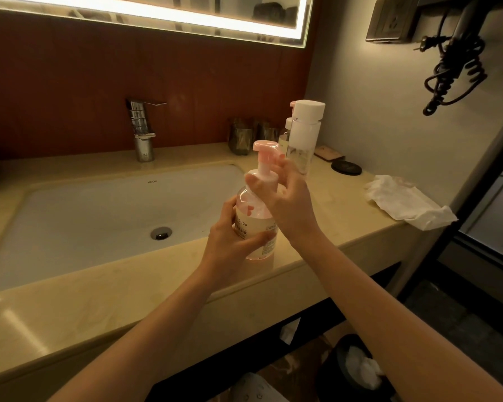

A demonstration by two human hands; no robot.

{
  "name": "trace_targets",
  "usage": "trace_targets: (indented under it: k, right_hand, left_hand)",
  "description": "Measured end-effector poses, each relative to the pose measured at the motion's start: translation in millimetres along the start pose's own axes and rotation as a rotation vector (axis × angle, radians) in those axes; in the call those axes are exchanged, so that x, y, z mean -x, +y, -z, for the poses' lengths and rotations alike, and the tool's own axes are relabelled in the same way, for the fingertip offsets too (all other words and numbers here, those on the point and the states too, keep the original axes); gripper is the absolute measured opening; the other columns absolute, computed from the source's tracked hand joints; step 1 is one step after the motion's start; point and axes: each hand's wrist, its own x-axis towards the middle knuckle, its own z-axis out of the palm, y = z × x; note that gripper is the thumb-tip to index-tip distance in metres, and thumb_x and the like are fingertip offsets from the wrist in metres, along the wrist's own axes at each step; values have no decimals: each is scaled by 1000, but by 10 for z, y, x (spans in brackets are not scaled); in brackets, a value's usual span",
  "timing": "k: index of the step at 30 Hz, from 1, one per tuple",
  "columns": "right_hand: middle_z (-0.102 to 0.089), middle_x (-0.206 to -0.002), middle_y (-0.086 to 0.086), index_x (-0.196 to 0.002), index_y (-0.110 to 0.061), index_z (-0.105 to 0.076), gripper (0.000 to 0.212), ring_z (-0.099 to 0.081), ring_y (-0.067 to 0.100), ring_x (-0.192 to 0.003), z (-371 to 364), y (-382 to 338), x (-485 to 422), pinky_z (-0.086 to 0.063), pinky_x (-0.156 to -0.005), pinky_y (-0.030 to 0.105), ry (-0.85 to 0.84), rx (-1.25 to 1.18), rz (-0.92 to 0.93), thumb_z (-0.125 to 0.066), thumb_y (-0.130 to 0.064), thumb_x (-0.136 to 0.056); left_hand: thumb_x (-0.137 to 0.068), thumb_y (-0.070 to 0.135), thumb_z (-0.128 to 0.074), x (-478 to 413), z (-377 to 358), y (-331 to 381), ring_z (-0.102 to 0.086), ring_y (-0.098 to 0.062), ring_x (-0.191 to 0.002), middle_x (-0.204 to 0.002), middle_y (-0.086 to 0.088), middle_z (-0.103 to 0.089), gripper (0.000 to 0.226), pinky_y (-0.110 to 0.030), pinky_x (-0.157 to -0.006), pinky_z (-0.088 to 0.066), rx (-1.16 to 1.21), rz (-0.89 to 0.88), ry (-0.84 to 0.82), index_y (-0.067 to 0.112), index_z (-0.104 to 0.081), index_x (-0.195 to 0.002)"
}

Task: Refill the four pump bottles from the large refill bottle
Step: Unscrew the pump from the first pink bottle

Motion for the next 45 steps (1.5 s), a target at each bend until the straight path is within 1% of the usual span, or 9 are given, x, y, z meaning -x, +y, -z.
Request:
trace_targets:
  k: [3,11,14,20,27,33,39,42,45]
  right_hand:
    - [-52,-119,1,-119,-14,-46,53,-52,11,-102,-21,19,21,-45,-72,7,76,66,36,-71,-34,-77]
    - [-64,-108,0,-120,-12,-56,34,-61,17,-99,12,-6,17,-54,-83,30,4,-105,-27,-59,-20,-87]
    - [-57,-122,-1,-126,-15,-49,49,-55,11,-104,26,-26,-3,-50,-83,22,18,-35,-21,-66,-33,-83]
    - [-54,-101,-7,-106,-14,-51,40,-52,0,-84,23,-24,8,-43,-71,3,90,65,29,-72,-31,-77]
    - [-63,-113,1,-120,-11,-56,33,-61,16,-101,3,-15,1,-53,-84,25,56,-36,7,-56,-25,-90]
    - [-50,-111,-1,-114,-13,-47,51,-49,7,-95,1,-18,5,-42,-69,4,103,125,32,-71,-38,-76]
    - [-59,-97,-8,-115,-11,-58,27,-56,7,-89,-3,-32,29,-48,-77,18,44,-1,15,-57,-17,-88]
    - [-62,-104,-4,-120,-10,-57,34,-59,9,-91,2,-33,24,-50,-78,21,19,-27,16,-57,-25,-89]
    - [-53,-119,0,-123,-14,-50,50,-51,8,-101,-6,-22,24,-44,-76,10,52,69,29,-65,-37,-82]
  left_hand:
    - [-70,21,-76,-3,-3,4,-57,12,-91,-104,21,-56,66,-9,-66,-48,-11,-1,-2,39,-36,-119]
    - [-67,24,-79,-14,5,-26,-58,8,-94,-105,20,-57,71,-12,-69,-50,-19,-7,7,43,-36,-121]
    - [-68,24,-79,-11,5,-28,-58,5,-95,-106,19,-57,71,-15,-70,-51,-13,-2,6,38,-38,-124]
    - [-69,21,-78,-9,-7,-15,-58,8,-94,-106,18,-57,69,-11,-67,-49,0,-4,8,37,-38,-122]
    - [-67,23,-79,-3,3,-24,-59,3,-96,-107,17,-58,73,-14,-71,-50,7,-13,10,34,-39,-127]
    - [-68,25,-77,-2,-4,3,-60,1,-95,-106,16,-58,68,-12,-69,-50,-2,-12,1,31,-39,-125]
    - [-68,23,-78,-4,0,-2,-59,3,-95,-106,17,-57,72,-11,-67,-49,-13,-11,8,34,-37,-126]
    - [-68,23,-78,-1,0,2,-59,-2,-98,-108,15,-57,72,-13,-69,-51,-12,-13,2,34,-36,-127]
    - [-69,22,-77,-1,-4,2,-60,-1,-96,-107,15,-58,69,-14,-69,-51,-2,-10,3,34,-38,-125]
